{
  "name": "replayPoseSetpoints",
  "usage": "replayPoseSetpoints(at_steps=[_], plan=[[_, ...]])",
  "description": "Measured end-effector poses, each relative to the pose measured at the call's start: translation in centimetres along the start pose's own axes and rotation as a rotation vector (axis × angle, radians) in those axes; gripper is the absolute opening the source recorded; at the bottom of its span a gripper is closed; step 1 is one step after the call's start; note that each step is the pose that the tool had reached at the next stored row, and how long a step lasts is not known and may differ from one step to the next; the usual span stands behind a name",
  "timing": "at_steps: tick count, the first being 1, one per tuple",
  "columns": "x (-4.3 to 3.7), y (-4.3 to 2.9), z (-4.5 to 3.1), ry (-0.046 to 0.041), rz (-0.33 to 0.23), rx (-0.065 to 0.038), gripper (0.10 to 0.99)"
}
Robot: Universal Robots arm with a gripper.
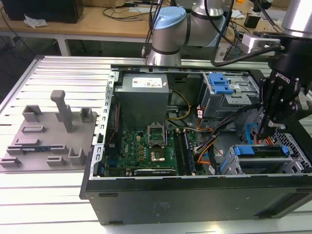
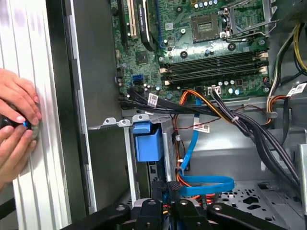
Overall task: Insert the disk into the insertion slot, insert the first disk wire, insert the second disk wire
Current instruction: 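Insert the second disk wire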
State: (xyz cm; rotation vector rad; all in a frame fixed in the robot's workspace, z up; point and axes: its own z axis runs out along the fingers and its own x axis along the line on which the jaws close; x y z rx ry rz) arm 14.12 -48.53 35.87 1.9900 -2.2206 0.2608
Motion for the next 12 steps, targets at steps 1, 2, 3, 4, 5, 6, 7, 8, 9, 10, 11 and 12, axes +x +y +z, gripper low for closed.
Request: replayPoseSetpoints(at_steps=[1, 2, 3, 4, 5, 6, 7, 8, 9, 10, 11, 12], plan=[[0.58, -0.05, 0.17, -0.0191, 0.001, 0.000, 0.161], [0.88, -0.07, 0.28, -0.0275, 0.001, -0.001, 0.161], [1.09, -0.09, 0.38, -0.0335, 0.001, -0.001, 0.161], [1.43, -0.11, 0.51, -0.0427, 0.001, -0.002, 0.161], [1.79, -0.14, 0.68, -0.0560, 0.001, -0.003, 0.161], [1.94, -0.14, 0.79, -0.0699, 0.001, -0.004, 0.161], [2.09, -0.15, 0.88, -0.0868, 0.001, -0.004, 0.161], [2.21, -0.15, 0.94, -0.0997, 0.001, -0.004, 0.161], [2.65, -0.20, 1.11, -0.1335, 0.001, -0.006, 0.161], [2.83, -0.21, 1.18, -0.1465, 0.001, -0.006, 0.161], [2.98, -0.23, 1.24, -0.1548, 0.001, -0.007, 0.161], [3.03, -0.24, 1.25, -0.1556, 0.001, -0.007, 0.161]])
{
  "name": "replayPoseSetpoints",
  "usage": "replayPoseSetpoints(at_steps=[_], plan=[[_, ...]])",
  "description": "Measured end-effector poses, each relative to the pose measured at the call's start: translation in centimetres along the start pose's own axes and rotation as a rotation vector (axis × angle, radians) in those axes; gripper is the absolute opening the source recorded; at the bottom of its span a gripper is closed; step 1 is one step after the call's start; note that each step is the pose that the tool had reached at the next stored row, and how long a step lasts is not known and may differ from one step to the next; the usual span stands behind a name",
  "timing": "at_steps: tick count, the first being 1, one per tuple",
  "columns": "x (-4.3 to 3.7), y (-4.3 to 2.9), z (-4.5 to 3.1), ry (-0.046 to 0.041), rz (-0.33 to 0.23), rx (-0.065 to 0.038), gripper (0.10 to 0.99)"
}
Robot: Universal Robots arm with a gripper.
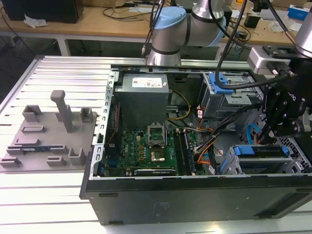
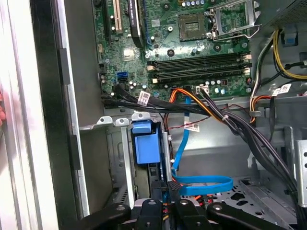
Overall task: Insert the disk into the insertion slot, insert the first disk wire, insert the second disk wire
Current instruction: 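Insert the second disk wire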
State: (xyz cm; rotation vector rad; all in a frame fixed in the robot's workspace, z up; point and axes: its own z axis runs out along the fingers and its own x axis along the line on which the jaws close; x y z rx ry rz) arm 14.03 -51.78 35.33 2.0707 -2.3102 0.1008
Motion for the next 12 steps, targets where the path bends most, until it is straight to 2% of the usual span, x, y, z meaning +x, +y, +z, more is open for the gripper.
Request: replayPoseSetpoints(at_steps=[7, 11, 12], plan=[[0.15, -0.02, 0.07, -0.0004, 0.000, 0.000, 0.161], [0.42, -0.04, 0.14, -0.0059, 0.000, -0.001, 0.161], [0.44, -0.04, 0.15, -0.0102, 0.000, -0.001, 0.161]])
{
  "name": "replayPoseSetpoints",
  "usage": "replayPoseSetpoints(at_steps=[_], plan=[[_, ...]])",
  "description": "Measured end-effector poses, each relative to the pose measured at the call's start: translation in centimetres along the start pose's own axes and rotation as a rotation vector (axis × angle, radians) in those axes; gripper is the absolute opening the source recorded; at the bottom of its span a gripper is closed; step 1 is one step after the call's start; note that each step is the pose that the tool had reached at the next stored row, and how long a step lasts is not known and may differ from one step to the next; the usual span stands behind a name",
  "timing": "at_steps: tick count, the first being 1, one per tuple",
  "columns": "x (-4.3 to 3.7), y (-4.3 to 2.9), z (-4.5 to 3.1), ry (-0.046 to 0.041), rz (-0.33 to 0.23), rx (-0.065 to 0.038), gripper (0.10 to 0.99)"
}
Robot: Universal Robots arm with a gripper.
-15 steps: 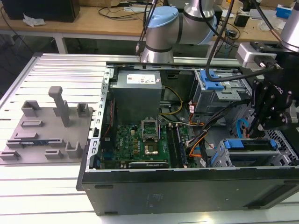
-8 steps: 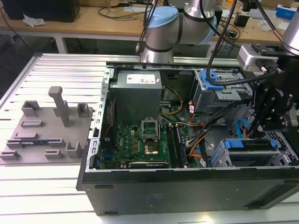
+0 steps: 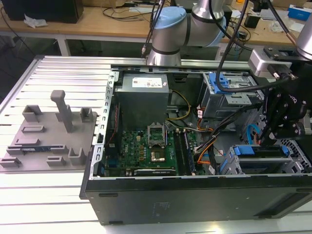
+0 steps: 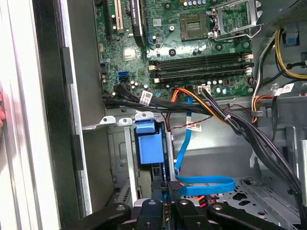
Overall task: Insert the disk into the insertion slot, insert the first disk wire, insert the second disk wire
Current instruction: 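Insert the second disk wire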
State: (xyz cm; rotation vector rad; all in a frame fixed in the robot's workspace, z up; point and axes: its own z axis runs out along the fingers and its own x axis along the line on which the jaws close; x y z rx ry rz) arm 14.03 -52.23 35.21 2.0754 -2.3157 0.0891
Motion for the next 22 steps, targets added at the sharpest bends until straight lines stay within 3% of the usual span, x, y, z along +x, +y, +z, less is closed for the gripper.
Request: replayPoseSetpoints(at_steps=[2, 6, 12, 15, 22], plan=[[0.01, 0.00, 0.02, -0.0043, 0.000, 0.000, 0.161], [0.05, 0.00, 0.11, -0.0222, 0.000, -0.002, 0.161], [0.05, -0.02, 0.12, -0.0221, -0.002, -0.003, 0.161], [0.03, -0.24, 0.24, -0.0218, -0.015, -0.011, 0.161], [0.04, -0.28, 0.26, -0.0222, -0.040, -0.011, 0.161]])
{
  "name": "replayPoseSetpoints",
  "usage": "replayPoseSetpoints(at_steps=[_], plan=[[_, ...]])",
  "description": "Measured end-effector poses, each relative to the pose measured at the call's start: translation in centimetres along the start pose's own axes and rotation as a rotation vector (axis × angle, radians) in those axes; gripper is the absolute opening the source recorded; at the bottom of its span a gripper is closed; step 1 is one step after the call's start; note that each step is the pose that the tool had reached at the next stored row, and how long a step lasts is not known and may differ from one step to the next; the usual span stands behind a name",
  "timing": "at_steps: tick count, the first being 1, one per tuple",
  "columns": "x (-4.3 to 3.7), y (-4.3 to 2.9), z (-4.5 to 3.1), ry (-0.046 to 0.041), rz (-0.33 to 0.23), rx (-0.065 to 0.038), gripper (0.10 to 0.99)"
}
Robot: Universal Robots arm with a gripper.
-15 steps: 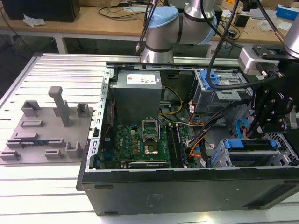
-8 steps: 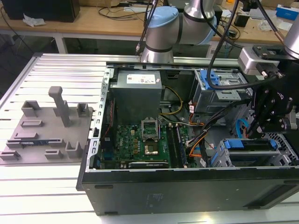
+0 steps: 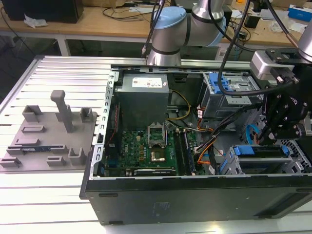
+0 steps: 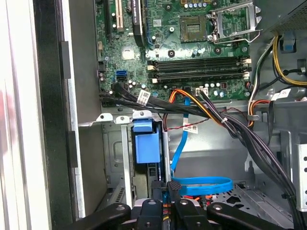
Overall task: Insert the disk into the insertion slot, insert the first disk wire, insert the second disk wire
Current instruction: 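Insert the second disk wire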
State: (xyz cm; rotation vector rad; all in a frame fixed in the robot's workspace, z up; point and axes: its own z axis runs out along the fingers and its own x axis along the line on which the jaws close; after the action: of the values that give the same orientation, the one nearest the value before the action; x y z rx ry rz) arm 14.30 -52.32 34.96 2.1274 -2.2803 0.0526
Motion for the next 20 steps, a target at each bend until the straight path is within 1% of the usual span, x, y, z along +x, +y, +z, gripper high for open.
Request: replayPoseSetpoints(at_steps=[2, 4, 8, 12, 20], plan=[[0.16, -0.02, 0.02, -0.0124, -0.009, 0.000, 0.161], [0.36, -0.03, 0.04, -0.0230, -0.013, -0.001, 0.161], [0.38, -0.03, 0.04, -0.0230, -0.014, -0.001, 0.161], [0.70, -0.15, 0.06, -0.0231, -0.014, -0.001, 0.161], [0.71, -0.28, 0.11, -0.0229, -0.014, -0.001, 0.161]])
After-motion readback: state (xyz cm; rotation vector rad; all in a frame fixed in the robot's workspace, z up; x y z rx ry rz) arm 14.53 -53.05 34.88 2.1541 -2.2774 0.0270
